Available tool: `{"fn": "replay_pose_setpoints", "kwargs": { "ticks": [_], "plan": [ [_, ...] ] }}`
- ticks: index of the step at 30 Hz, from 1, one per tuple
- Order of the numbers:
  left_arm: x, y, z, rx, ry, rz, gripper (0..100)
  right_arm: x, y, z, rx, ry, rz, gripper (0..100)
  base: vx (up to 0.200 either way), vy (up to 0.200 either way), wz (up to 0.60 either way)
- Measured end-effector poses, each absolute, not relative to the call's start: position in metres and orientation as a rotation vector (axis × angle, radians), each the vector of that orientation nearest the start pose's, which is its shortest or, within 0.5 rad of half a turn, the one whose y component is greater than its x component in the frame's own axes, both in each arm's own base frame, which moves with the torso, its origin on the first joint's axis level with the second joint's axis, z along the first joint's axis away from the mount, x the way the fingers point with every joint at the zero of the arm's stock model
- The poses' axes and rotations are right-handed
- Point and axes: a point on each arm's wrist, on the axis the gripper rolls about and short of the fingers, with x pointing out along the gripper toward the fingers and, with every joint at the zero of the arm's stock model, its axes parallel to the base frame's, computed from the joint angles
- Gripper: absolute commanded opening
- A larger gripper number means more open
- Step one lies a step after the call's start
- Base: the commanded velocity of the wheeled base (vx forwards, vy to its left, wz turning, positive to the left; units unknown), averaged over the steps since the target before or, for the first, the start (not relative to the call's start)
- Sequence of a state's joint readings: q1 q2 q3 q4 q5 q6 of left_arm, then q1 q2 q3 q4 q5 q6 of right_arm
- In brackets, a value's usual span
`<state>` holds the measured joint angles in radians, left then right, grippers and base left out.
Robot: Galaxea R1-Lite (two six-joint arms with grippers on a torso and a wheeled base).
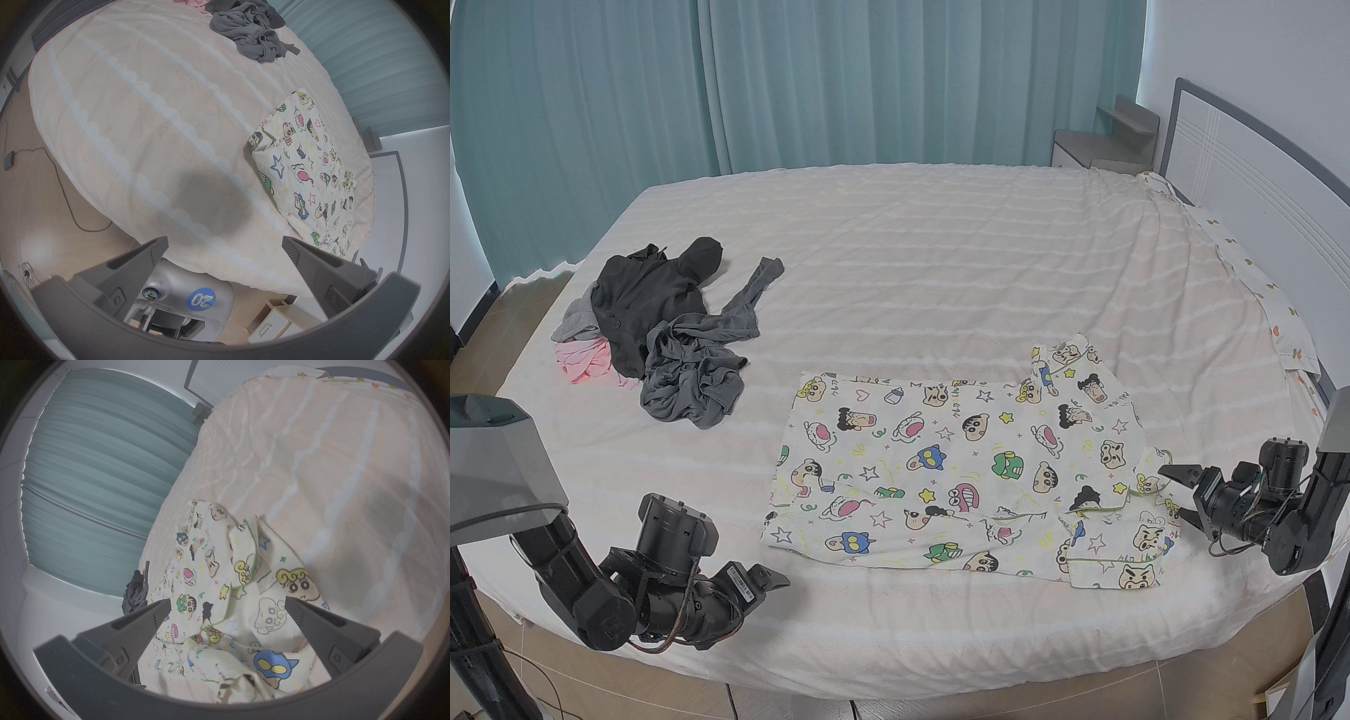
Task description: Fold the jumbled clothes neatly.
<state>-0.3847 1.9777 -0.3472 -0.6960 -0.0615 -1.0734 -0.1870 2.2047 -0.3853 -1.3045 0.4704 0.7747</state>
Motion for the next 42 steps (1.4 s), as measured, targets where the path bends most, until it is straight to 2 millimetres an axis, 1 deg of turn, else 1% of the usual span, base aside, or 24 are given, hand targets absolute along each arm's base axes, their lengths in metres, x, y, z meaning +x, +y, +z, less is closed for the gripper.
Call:
{"fn": "replay_pose_setpoints", "kwargs": {
  "ticks": [4, 7, 9, 12, 17, 20, 22, 25, 29, 35, 38, 42],
  "plan": [
    [0.226, -0.093, 0.014, -0.826, 1.041, 0.124, 100, 0.288, -0.047, 0.020, 0.910, 0.530, 0.085, 100, 0.000, 0.000, 0.00],
    [0.226, -0.093, 0.014, -0.826, 1.041, 0.124, 100, 0.283, -0.042, 0.035, 0.897, 0.501, 0.110, 100, 0.000, 0.000, 0.00],
    [0.226, -0.093, 0.014, -0.826, 1.042, 0.124, 100, 0.278, -0.035, 0.043, 0.888, 0.501, 0.136, 100, 0.000, 0.000, 0.00],
    [0.226, -0.093, 0.014, -0.826, 1.042, 0.124, 100, 0.267, -0.014, 0.054, 0.877, 0.555, 0.192, 100, 0.000, 0.000, 0.00],
    [0.226, -0.093, 0.014, -0.826, 1.041, 0.123, 100, 0.248, 0.020, 0.058, 0.865, 0.728, 0.253, 100, 0.000, 0.000, 0.00],
    [0.226, -0.093, 0.014, -0.826, 1.041, 0.124, 100, 0.244, 0.033, 0.059, 0.850, 0.780, 0.283, 100, 0.000, 0.000, 0.00],
    [0.226, -0.093, 0.015, -0.826, 1.041, 0.123, 100, 0.245, 0.036, 0.057, 0.845, 0.789, 0.290, 100, 0.000, 0.000, 0.00],
    [0.226, -0.093, 0.015, -0.827, 1.041, 0.124, 100, 0.251, 0.035, 0.050, 0.849, 0.802, 0.271, 100, 0.000, 0.000, 0.00],
    [0.226, -0.093, 0.015, -0.828, 1.041, 0.123, 100, 0.261, 0.022, 0.038, 0.869, 0.791, 0.211, 100, 0.000, 0.000, 0.00],
    [0.226, -0.093, 0.015, -0.830, 1.039, 0.123, 100, 0.268, 0.008, 0.021, 0.890, 0.808, 0.144, 100, 0.000, 0.000, 0.00],
    [0.226, -0.093, 0.015, -0.831, 1.038, 0.123, 100, 0.274, 0.002, 0.018, 0.900, 0.778, 0.137, 100, 0.000, 0.000, 0.00],
    [0.226, -0.093, 0.015, -0.832, 1.038, 0.123, 100, 0.279, -0.001, 0.019, 0.908, 0.725, 0.145, 100, 0.000, 0.000, 0.00]
  ]
}}
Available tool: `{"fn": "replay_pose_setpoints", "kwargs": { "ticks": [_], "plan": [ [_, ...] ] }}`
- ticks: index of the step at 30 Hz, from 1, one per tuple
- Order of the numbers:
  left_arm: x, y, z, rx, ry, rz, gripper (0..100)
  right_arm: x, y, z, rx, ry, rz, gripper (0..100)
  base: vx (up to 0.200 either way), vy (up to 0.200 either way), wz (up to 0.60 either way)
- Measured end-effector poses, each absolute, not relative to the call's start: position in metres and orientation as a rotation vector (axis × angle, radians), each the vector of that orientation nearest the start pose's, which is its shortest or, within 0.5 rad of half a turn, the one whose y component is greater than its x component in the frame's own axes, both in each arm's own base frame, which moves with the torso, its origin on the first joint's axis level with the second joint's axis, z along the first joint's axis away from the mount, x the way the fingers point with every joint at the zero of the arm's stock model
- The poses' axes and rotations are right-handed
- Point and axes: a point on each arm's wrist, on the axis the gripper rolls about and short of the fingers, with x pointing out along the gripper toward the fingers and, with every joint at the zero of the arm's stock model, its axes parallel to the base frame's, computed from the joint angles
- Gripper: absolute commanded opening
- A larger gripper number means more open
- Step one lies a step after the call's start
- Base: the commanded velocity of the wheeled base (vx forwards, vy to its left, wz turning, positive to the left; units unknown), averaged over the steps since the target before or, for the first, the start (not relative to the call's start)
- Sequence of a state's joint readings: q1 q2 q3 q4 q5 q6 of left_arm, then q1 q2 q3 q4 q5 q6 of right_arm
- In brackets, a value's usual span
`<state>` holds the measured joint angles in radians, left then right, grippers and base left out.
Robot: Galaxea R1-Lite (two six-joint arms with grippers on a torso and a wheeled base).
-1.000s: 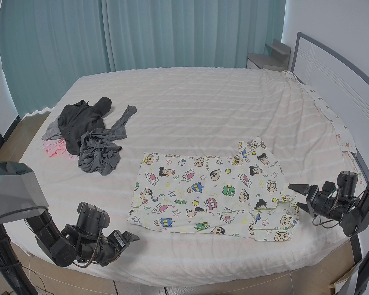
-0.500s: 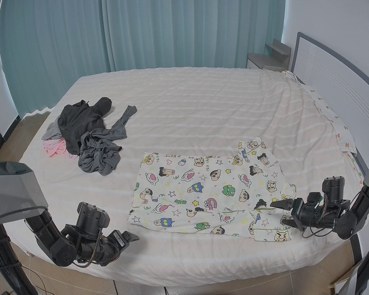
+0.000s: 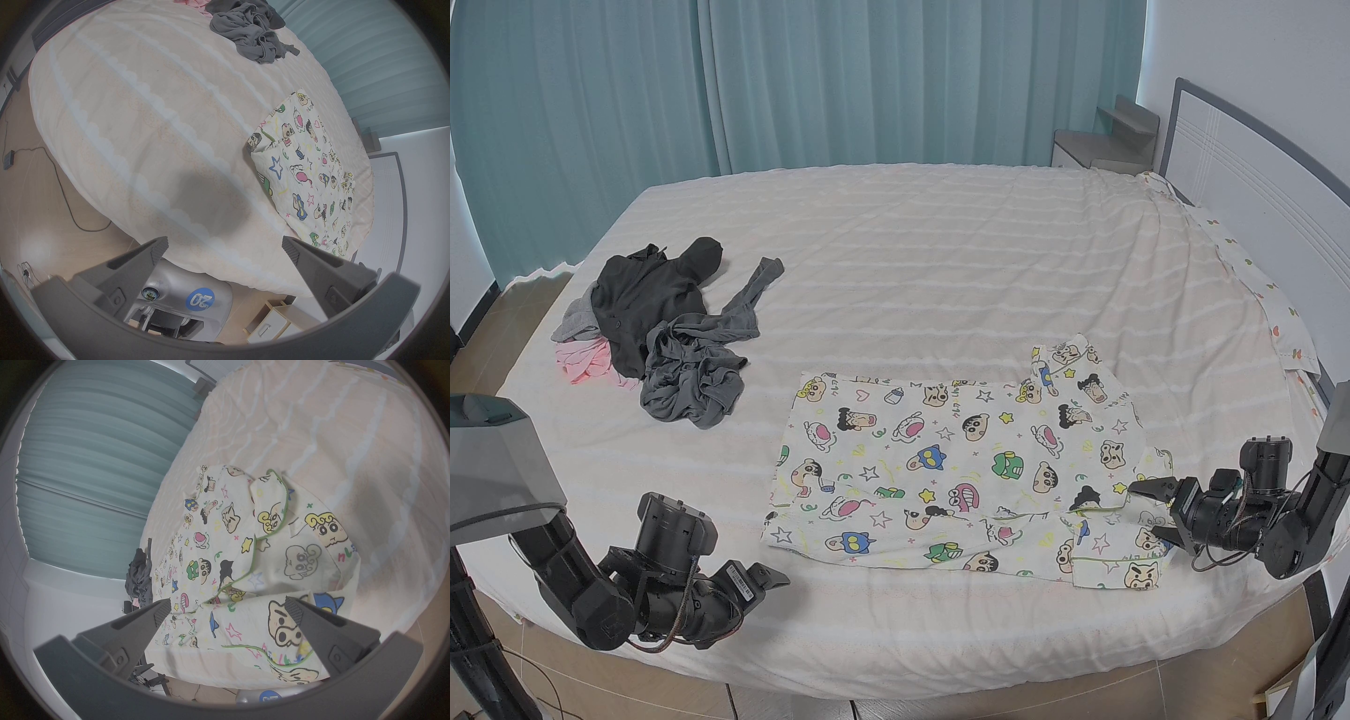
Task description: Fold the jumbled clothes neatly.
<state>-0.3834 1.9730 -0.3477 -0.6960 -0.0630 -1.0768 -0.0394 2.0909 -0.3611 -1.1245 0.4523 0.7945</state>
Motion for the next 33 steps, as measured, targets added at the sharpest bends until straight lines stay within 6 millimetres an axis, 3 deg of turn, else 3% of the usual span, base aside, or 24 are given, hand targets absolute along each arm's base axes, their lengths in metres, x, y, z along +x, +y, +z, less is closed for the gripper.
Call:
{"fn": "replay_pose_setpoints", "kwargs": {
  "ticks": [8, 17, 25, 33],
  "plan": [
    [0.226, -0.093, 0.016, -0.832, 1.038, 0.121, 100, 0.269, 0.003, 0.035, 0.914, 0.689, 0.176, 100, 0.000, 0.000, 0.00],
    [0.226, -0.093, 0.017, -0.836, 1.035, 0.115, 100, 0.259, 0.047, 0.043, 0.859, 0.747, 0.333, 100, 0.000, 0.000, 0.00],
    [0.225, -0.093, 0.020, -0.837, 1.026, 0.111, 100, 0.290, 0.073, 0.020, 0.828, 0.774, 0.337, 100, 0.000, 0.000, 0.00],
    [0.224, -0.092, 0.021, -0.838, 1.020, 0.106, 100, 0.315, 0.083, 0.003, 0.825, 0.822, 0.315, 100, 0.000, 0.000, 0.00]
  ]
}}
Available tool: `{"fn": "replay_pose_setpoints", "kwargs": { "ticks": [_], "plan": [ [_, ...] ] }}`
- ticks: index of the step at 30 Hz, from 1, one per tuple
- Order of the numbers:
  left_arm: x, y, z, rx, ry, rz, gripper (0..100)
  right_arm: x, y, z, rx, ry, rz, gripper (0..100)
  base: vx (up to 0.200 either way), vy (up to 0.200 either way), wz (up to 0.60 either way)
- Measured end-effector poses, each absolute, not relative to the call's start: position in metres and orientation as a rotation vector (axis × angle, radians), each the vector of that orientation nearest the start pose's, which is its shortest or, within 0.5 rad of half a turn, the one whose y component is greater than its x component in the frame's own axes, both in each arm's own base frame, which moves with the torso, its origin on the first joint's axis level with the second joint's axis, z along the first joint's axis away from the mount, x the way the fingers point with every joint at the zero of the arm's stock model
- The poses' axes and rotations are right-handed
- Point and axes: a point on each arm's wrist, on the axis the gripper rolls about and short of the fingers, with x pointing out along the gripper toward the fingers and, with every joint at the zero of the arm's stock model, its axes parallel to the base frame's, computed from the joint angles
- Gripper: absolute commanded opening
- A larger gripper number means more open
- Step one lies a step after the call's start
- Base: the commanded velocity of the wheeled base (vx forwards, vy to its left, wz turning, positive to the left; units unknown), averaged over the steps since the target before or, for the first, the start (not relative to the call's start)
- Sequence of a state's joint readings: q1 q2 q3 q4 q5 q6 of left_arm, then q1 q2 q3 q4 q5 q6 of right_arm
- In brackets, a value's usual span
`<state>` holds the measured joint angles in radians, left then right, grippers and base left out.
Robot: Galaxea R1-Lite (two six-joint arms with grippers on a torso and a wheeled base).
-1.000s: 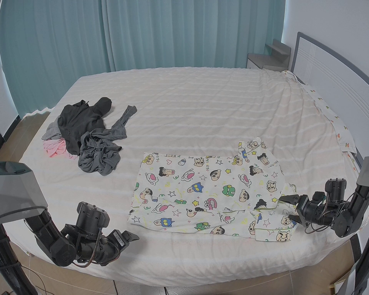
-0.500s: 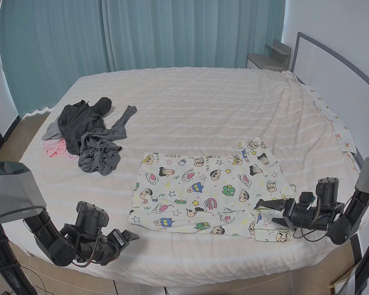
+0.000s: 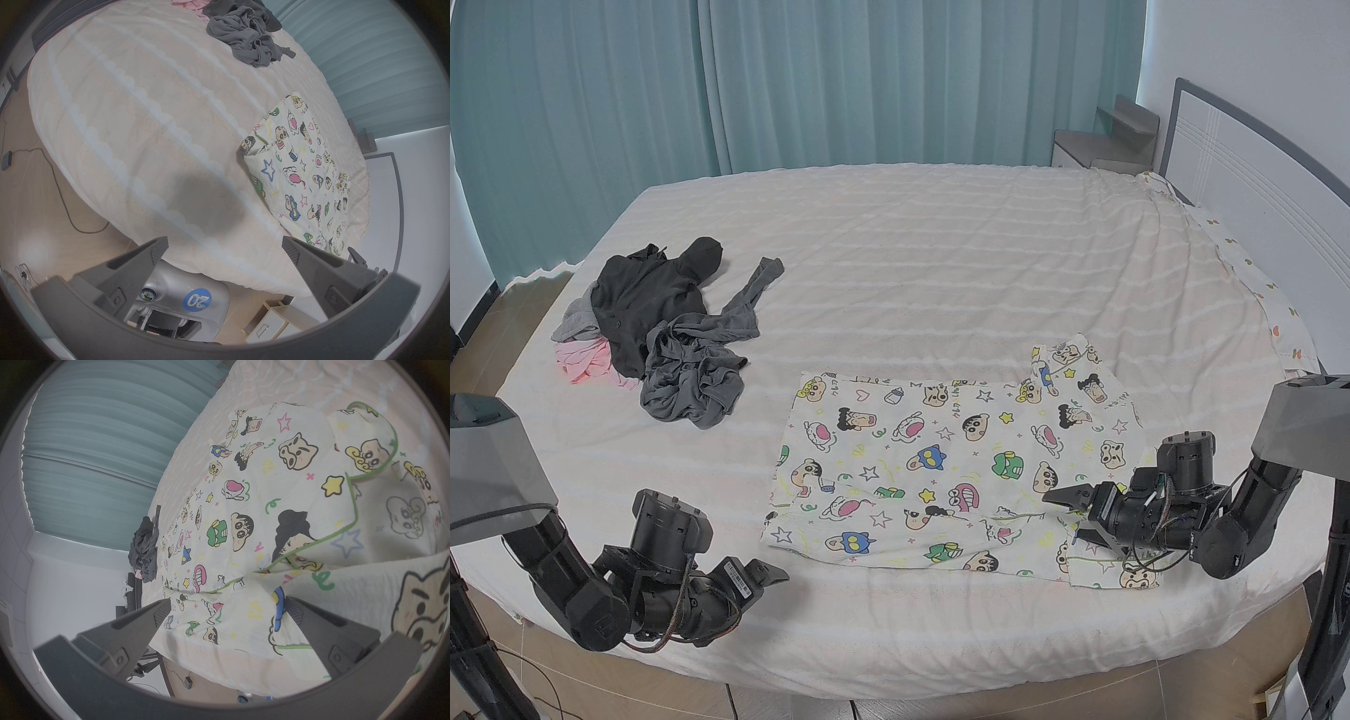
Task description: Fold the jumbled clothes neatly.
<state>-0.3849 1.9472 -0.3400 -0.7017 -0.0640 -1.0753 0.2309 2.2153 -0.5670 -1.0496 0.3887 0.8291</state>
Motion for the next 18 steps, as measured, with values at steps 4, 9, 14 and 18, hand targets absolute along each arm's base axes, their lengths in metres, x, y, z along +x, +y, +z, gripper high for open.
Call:
{"fn": "replay_pose_setpoints", "kwargs": {
  "ticks": [4, 9, 14, 18],
  "plan": [
    [0.224, -0.092, 0.022, -0.845, 1.004, 0.092, 100, 0.317, 0.084, 0.003, 0.829, 0.820, 0.318, 100, 0.000, 0.000, 0.00],
    [0.224, -0.092, 0.024, -0.861, 0.960, 0.059, 100, 0.305, 0.079, 0.014, 0.846, 0.813, 0.311, 100, 0.000, 0.000, 0.00],
    [0.220, -0.092, 0.024, -0.863, 0.949, 0.044, 100, 0.277, 0.059, 0.029, 0.871, 0.808, 0.263, 100, 0.000, 0.000, 0.00],
    [0.218, -0.093, 0.024, -0.863, 0.946, 0.037, 100, 0.258, 0.037, 0.034, 0.896, 0.797, 0.197, 100, 0.000, 0.000, 0.00]
  ]
}}
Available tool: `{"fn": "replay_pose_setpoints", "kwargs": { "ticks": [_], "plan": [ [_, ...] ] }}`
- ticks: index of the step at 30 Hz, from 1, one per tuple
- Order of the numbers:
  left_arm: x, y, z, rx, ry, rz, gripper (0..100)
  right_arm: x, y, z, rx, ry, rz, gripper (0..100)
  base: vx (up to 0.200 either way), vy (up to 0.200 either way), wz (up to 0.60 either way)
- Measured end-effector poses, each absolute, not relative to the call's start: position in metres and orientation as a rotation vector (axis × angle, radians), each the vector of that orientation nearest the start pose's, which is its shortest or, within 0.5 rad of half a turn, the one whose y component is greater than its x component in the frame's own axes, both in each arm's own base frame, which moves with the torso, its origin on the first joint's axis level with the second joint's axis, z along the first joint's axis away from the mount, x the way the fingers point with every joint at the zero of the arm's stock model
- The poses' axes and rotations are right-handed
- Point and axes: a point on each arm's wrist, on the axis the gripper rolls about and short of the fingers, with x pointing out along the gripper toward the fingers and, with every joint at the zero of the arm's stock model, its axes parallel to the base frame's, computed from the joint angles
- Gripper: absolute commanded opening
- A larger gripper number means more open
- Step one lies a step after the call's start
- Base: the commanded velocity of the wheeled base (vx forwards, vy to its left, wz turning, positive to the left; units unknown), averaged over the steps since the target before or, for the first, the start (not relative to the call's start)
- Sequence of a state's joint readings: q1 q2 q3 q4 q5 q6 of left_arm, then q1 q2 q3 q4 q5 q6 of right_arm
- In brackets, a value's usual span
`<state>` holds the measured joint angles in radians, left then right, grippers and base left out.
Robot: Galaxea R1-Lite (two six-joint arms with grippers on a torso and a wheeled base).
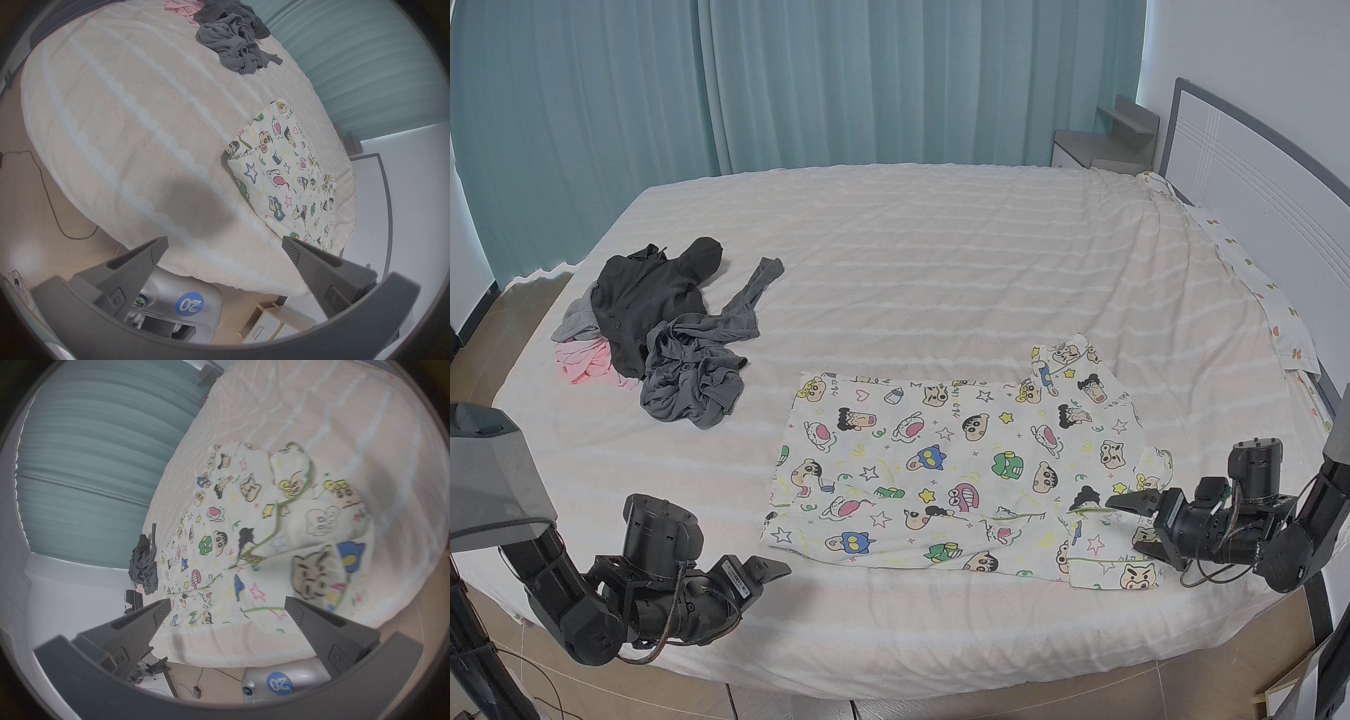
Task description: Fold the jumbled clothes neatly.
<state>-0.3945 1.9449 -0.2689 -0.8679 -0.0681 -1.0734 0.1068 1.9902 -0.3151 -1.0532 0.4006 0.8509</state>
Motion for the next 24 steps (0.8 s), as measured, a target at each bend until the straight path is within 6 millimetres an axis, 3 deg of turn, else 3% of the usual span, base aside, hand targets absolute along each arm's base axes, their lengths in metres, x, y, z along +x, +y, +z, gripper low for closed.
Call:
{"fn": "replay_pose_setpoints", "kwargs": {
  "ticks": [6, 16, 20, 24],
  "plan": [
    [0.217, -0.093, 0.023, -0.863, 0.949, 0.034, 100, 0.248, 0.023, 0.029, 0.878, 0.808, 0.153, 100, 0.000, 0.000, 0.00],
    [0.217, -0.092, 0.025, -0.866, 0.940, 0.031, 100, 0.261, 0.000, 0.018, 0.890, 0.714, 0.102, 100, 0.000, 0.000, 0.00],
    [0.217, -0.092, 0.027, -0.871, 0.931, 0.028, 100, 0.255, -0.002, 0.028, 0.929, 0.687, 0.108, 100, 0.000, 0.000, 0.00],
    [0.215, -0.092, 0.030, -0.879, 0.924, 0.018, 100, 0.245, -0.001, 0.055, 0.969, 0.617, 0.155, 100, 0.000, 0.000, 0.00]
  ]
}}
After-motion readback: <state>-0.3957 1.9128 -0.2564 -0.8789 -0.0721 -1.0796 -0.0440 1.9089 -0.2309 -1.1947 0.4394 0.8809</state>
